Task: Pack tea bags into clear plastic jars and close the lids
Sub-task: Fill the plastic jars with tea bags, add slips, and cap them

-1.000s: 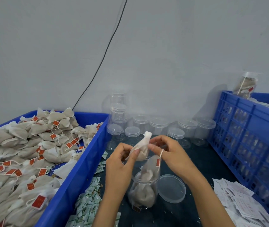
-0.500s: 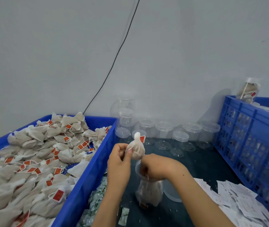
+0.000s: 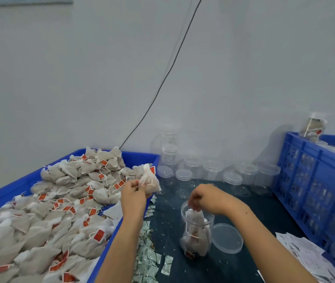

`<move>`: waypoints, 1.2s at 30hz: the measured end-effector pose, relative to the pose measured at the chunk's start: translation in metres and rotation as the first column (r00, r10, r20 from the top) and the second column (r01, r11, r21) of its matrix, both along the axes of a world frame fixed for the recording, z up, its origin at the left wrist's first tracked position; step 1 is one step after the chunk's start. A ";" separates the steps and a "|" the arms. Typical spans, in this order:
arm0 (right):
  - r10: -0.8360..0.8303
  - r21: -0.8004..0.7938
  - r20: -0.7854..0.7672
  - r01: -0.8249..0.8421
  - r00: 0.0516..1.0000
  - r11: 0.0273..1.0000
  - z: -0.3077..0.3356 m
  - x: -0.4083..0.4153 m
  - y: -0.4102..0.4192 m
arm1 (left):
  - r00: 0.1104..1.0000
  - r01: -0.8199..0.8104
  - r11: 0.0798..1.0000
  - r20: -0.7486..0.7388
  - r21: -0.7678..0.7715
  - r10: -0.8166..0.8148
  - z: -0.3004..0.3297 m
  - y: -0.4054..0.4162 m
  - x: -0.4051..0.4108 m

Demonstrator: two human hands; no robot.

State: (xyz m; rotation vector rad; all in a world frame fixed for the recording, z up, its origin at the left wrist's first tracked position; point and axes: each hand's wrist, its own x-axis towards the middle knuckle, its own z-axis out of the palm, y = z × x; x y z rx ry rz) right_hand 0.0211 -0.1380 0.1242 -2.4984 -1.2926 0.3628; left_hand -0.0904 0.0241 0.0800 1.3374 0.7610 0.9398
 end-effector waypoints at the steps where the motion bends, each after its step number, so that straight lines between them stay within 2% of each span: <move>1: 0.010 -0.051 0.014 -0.009 1.000 0.999 -0.002 -0.003 0.000 | 0.999 -0.043 0.999 -0.006 -0.006 0.043 0.001 0.006 -0.002; 4: 0.097 -0.219 0.020 -0.090 0.995 0.972 -0.008 -0.015 -0.001 | 0.957 -0.290 0.956 -0.007 -0.035 0.290 0.002 0.015 -0.007; 7: 0.138 -0.213 0.028 -0.129 0.990 0.969 -0.013 -0.019 -0.002 | 0.877 -0.477 0.871 -0.004 -0.116 0.480 0.001 0.018 -0.014; 9: 0.140 -0.160 0.030 -0.134 0.990 0.978 -0.017 -0.018 -0.004 | 0.876 -0.479 0.858 -0.041 -0.186 0.480 -0.004 0.025 -0.018; 12: 0.135 -0.096 0.056 -0.129 0.989 0.987 -0.023 -0.018 -0.004 | 0.928 -0.371 0.884 -0.133 -0.284 0.347 -0.008 0.036 -0.020; 15: 0.110 -0.055 0.093 -0.105 0.990 0.993 -0.027 -0.020 -0.006 | 0.952 -0.305 0.885 -0.136 -0.353 0.274 -0.006 0.039 -0.021; 17: 0.076 0.007 0.113 -0.078 0.991 0.997 -0.028 -0.020 -0.009 | 0.906 -0.419 0.877 -0.172 -0.235 0.386 -0.004 0.032 -0.022; 19: 0.024 0.113 0.136 -0.040 0.990 0.993 -0.028 -0.021 -0.013 | 0.852 -0.507 0.858 -0.103 0.085 0.514 -0.002 0.019 -0.024; 20: -0.006 0.172 0.164 -0.023 0.987 0.985 -0.027 -0.021 -0.015 | 0.866 -0.472 0.834 -0.027 0.285 0.499 -0.003 0.011 -0.024; 21: -0.035 0.238 0.187 -0.011 0.982 0.971 -0.027 -0.020 -0.017 | 0.909 -0.375 0.801 0.014 0.467 0.417 -0.006 0.005 -0.024; 22: -0.063 0.316 0.193 -0.002 0.979 0.949 -0.027 -0.020 -0.020 | 0.956 -0.224 0.760 -0.016 0.610 0.294 -0.010 0.000 -0.024; 23: -0.087 0.407 0.175 0.009 0.981 0.913 -0.027 -0.020 -0.023 | 0.979 -0.031 0.709 -0.122 0.705 0.164 -0.015 -0.005 -0.023; 24: -0.110 0.500 0.136 0.028 0.985 0.866 -0.028 -0.020 -0.027 | 0.955 0.184 0.643 -0.290 0.743 0.062 -0.021 -0.010 -0.022; 26: -0.140 0.649 0.033 0.085 0.990 0.756 -0.032 -0.019 -0.034 | 0.773 0.548 0.496 -0.635 0.674 0.009 -0.037 -0.016 -0.018; 28: -0.153 0.720 -0.066 0.153 0.986 0.676 -0.040 -0.016 -0.042 | 0.547 0.756 0.430 -0.837 0.493 -0.003 -0.055 -0.021 -0.018; 29: -0.153 0.730 -0.111 0.185 0.982 0.658 -0.045 -0.014 -0.047 | 0.473 0.798 0.431 -0.881 0.421 -0.014 -0.063 -0.023 -0.020; 31: -0.159 0.723 -0.173 0.235 0.972 0.650 -0.059 -0.010 -0.054 | 0.428 0.803 0.471 -0.903 0.365 -0.029 -0.078 -0.025 -0.025; 34: -0.209 0.731 -0.252 0.328 0.945 0.599 -0.078 -0.004 -0.067 | 0.483 0.768 0.484 -0.876 0.419 -0.009 -0.082 -0.031 -0.030; 36: -0.272 0.764 -0.292 0.395 0.917 0.510 -0.087 -0.001 -0.076 | 0.514 0.751 0.489 -0.858 0.444 -0.011 -0.076 -0.035 -0.033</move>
